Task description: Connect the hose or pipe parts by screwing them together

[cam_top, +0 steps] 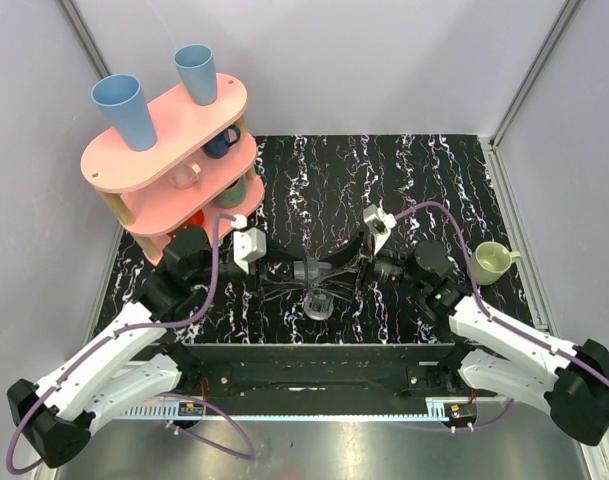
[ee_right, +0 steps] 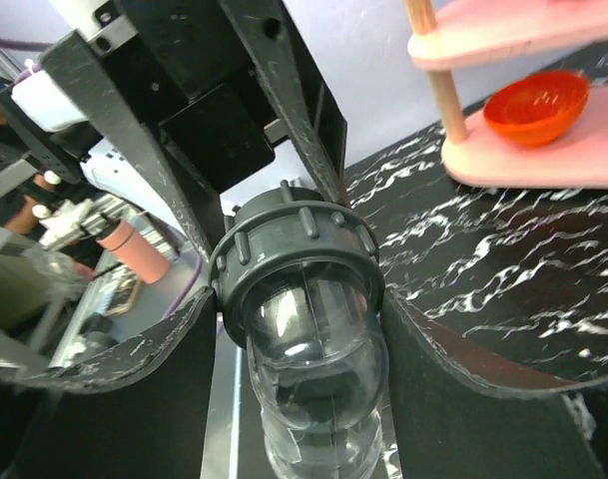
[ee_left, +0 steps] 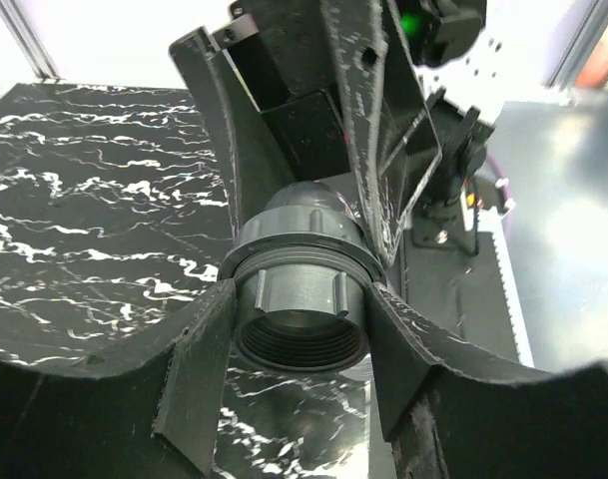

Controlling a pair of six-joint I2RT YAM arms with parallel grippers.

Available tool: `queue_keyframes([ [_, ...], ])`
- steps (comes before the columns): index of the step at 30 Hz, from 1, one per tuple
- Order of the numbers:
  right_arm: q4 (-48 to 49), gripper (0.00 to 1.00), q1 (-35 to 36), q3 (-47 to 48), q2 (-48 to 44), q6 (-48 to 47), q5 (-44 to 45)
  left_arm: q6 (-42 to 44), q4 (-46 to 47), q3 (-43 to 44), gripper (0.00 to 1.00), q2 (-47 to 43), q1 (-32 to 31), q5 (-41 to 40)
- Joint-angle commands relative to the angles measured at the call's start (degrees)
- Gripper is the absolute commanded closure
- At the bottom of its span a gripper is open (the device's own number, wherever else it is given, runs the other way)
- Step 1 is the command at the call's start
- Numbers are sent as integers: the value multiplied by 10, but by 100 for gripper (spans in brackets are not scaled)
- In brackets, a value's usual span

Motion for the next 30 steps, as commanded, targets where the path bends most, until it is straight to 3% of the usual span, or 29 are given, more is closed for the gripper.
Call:
queue_keyframes([
  [1, 103, 100, 4, 34, 13, 126, -52, 202, -65, 7, 98, 1, 0, 18],
  [3, 108, 100, 4, 30, 18, 126, -57, 204, -59, 4, 94, -8, 0, 10],
  [4, 99, 100, 4, 27, 18, 109, -48, 202, -54, 4, 73, -13, -1, 6],
  [7, 70, 100, 5, 13, 3, 66, -24, 182, -47, 4, 37, -37, 0, -36],
  [10, 26, 100, 5, 13, -19, 19, -5, 143, -38, -5, 27, -70, 0, -92],
  [15, -68, 100, 4, 37, -53, -100, 36, 3, -60, 12, 18, -116, 0, -157],
  [19, -62, 100, 4, 27, -78, -175, 51, -113, -133, 61, 17, -112, 0, -220],
  [23, -4, 100, 4, 2, -100, -238, 48, -258, -144, 67, 16, -92, 0, -217],
  [30, -12, 100, 5, 16, -77, -336, 43, -372, -120, 79, 17, -68, 2, -186],
])
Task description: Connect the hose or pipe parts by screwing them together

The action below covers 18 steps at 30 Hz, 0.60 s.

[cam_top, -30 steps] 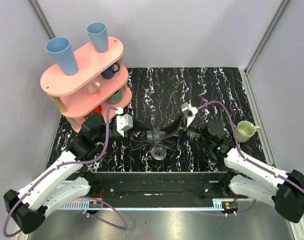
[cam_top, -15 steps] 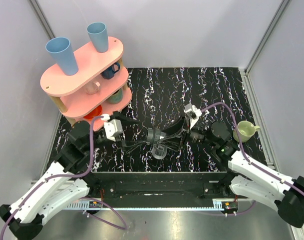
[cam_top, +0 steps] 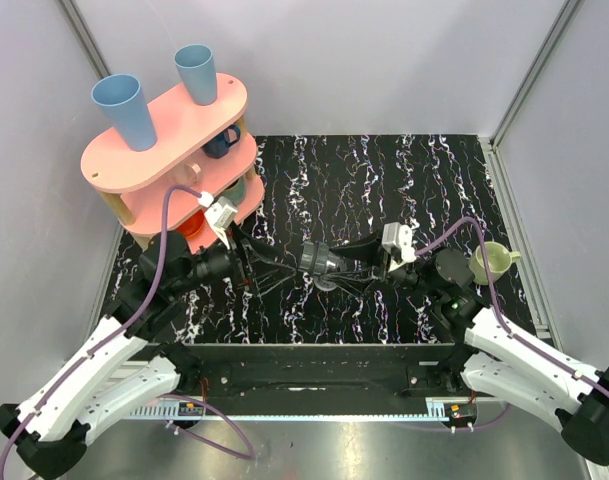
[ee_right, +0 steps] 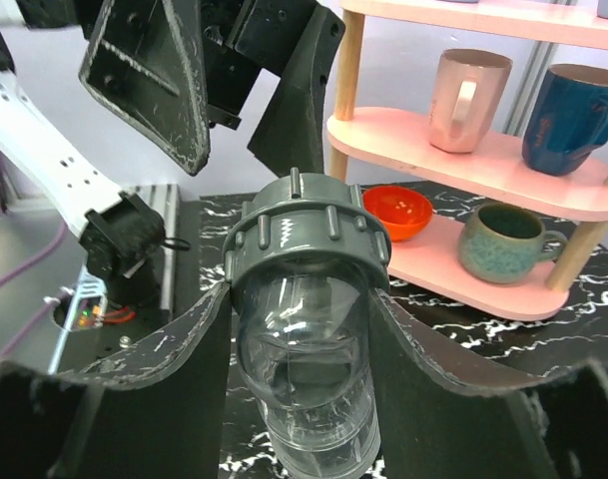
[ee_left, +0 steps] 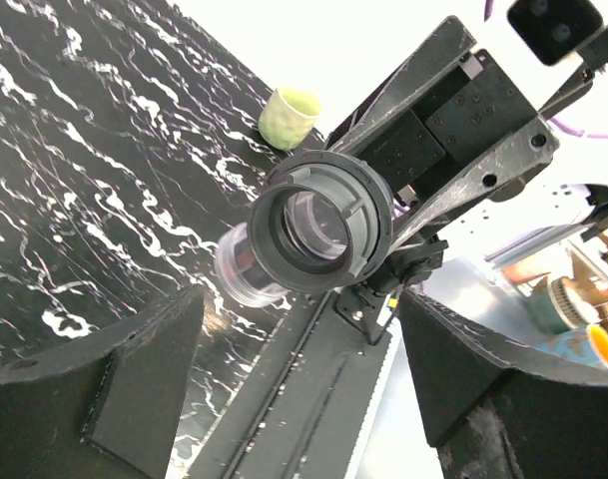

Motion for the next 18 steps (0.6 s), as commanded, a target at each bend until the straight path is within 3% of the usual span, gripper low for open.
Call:
queue_keyframes([
  [1, 42, 100, 4, 12, 7, -84, 4, -117, 17, 33, 17, 15, 4, 4],
  [8, 104, 100, 4, -28, -7, -107, -38, -218, -17, 76, 21, 86, 11, 40],
  [12, 93, 100, 8, -26, -5, -122, -50, -262, 33, 60, 24, 110, 13, 84],
  [16, 88, 100, 10, -28, -9, -130, -46, -307, 92, 40, 34, 122, 15, 106],
  [18, 88, 100, 9, -27, -11, -130, -43, -307, 97, 40, 46, 131, 15, 111],
])
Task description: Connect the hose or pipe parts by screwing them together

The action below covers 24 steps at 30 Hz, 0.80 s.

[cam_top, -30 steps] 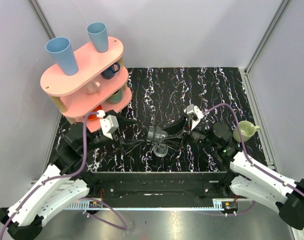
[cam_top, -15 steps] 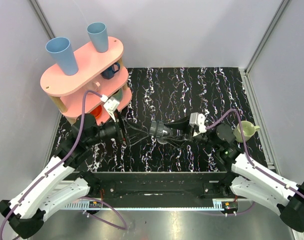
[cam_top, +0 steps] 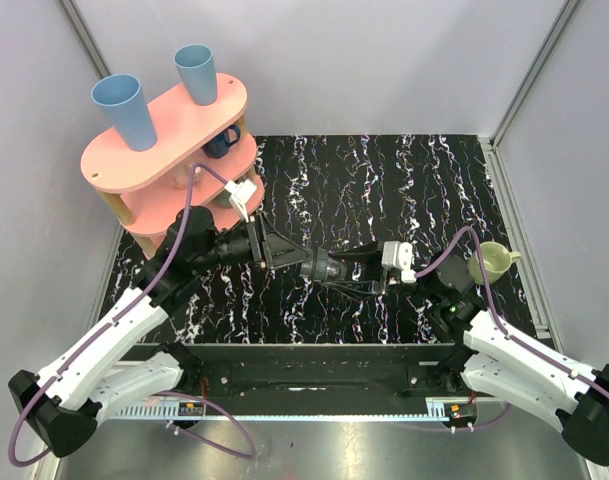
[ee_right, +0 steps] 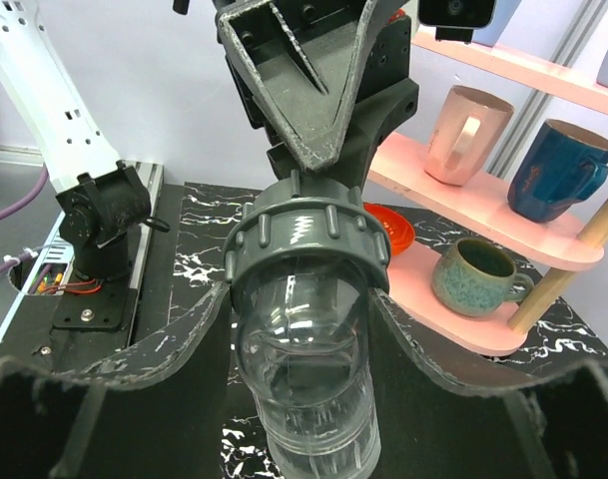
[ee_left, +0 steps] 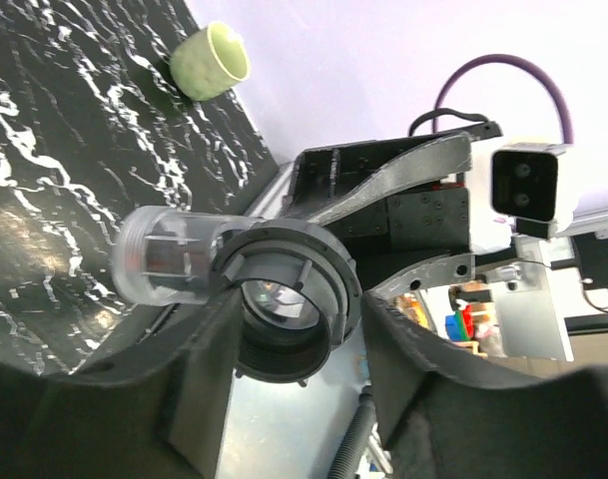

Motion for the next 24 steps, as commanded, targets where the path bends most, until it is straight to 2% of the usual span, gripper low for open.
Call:
queue_keyframes([
  [1, 42, 100, 8, 4, -13, -19, -4, -47, 74, -4, 50, 9, 2, 48],
  [2, 42, 100, 7, 3, -13, -16, 3, -47, 88, -8, 58, 10, 2, 52],
  [4, 42, 100, 8, 5, -10, -10, 10, -55, 106, -26, 65, 10, 2, 63],
  [5, 42, 100, 8, 6, -9, 2, 13, -62, 154, -37, 68, 9, 2, 69],
  [7, 48, 100, 8, 7, -2, 12, 11, -86, 199, -62, 81, 9, 2, 90],
  [8, 55, 100, 8, 8, 0, 25, 14, -91, 226, -68, 84, 11, 2, 96],
  [12, 70, 100, 7, 7, 5, 55, 35, -63, 221, -69, 100, 26, 2, 130],
  [15, 58, 100, 7, 20, 12, 82, 39, -34, 236, -81, 100, 21, 2, 139],
  [18, 50, 100, 6, 33, 25, 124, 31, 31, 235, -94, 100, 4, 2, 134],
  [22, 56, 100, 7, 37, 33, 183, 20, 179, 206, -107, 100, -20, 2, 133],
  [24, 72, 100, 7, 35, 33, 222, 17, 222, 187, -112, 100, -34, 2, 142],
])
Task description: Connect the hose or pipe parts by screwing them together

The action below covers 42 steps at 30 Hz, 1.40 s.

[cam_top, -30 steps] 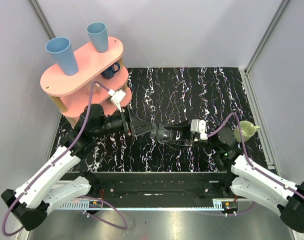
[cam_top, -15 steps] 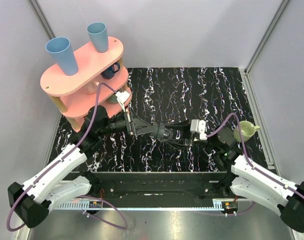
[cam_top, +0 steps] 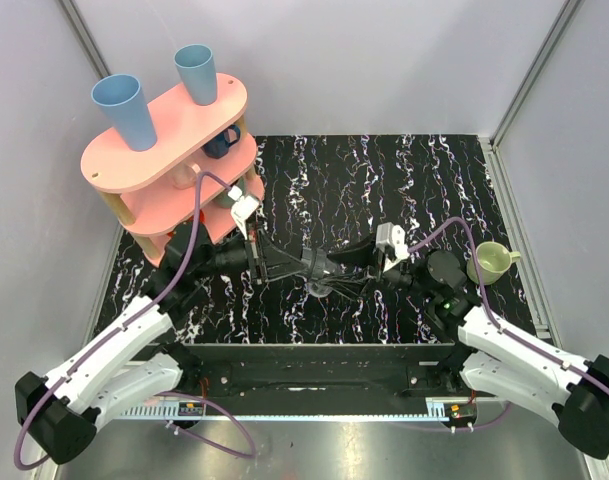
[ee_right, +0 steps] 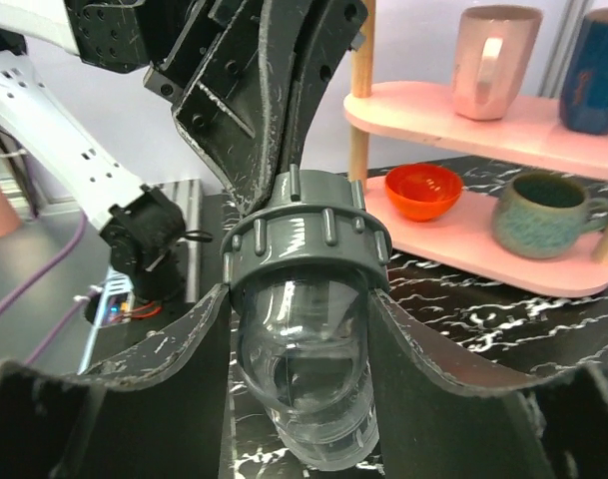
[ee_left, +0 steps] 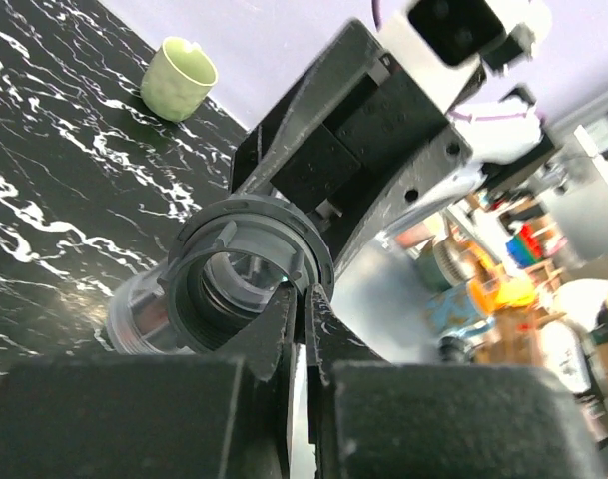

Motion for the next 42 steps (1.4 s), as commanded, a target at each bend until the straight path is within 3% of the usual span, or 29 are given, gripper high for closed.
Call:
queue_keyframes([
  [1, 70, 100, 7, 36, 3, 108, -18, 183, -6, -16, 100, -26, -12, 44],
  [10, 106, 100, 8, 54, 29, 242, -53, 388, 65, -107, 100, -120, -12, 69],
  [15, 142, 100, 7, 51, 35, 286, -66, 479, 4, -98, 100, -148, -12, 55],
  [17, 138, 100, 8, 50, 36, 281, -68, 479, -17, -92, 100, -139, -12, 52],
  [18, 132, 100, 7, 51, 37, 276, -68, 473, -18, -88, 100, -138, -12, 46],
  [19, 126, 100, 8, 51, 39, 261, -68, 455, -15, -88, 89, -136, -12, 40],
  [20, 117, 100, 8, 50, 39, 253, -68, 455, -14, -85, 61, -134, -12, 37],
  [22, 106, 100, 7, 45, 37, 218, -62, 402, -17, -77, 39, -134, -12, 13],
  [26, 45, 100, 8, 45, 18, 136, -40, 323, -74, -48, 27, -153, -12, -76],
  [30, 8, 100, 8, 46, 5, 49, -32, 251, -190, 21, 25, -155, -12, -124],
  [33, 5, 100, 8, 42, -5, -10, -32, 180, -225, 53, 27, -140, -12, -151],
  [39, 37, 100, 9, 18, -15, -116, -48, 32, -205, 78, 35, -83, -10, -123],
  [42, 55, 100, 9, 12, -21, -123, -59, -18, -178, 75, 40, -61, -9, -102],
])
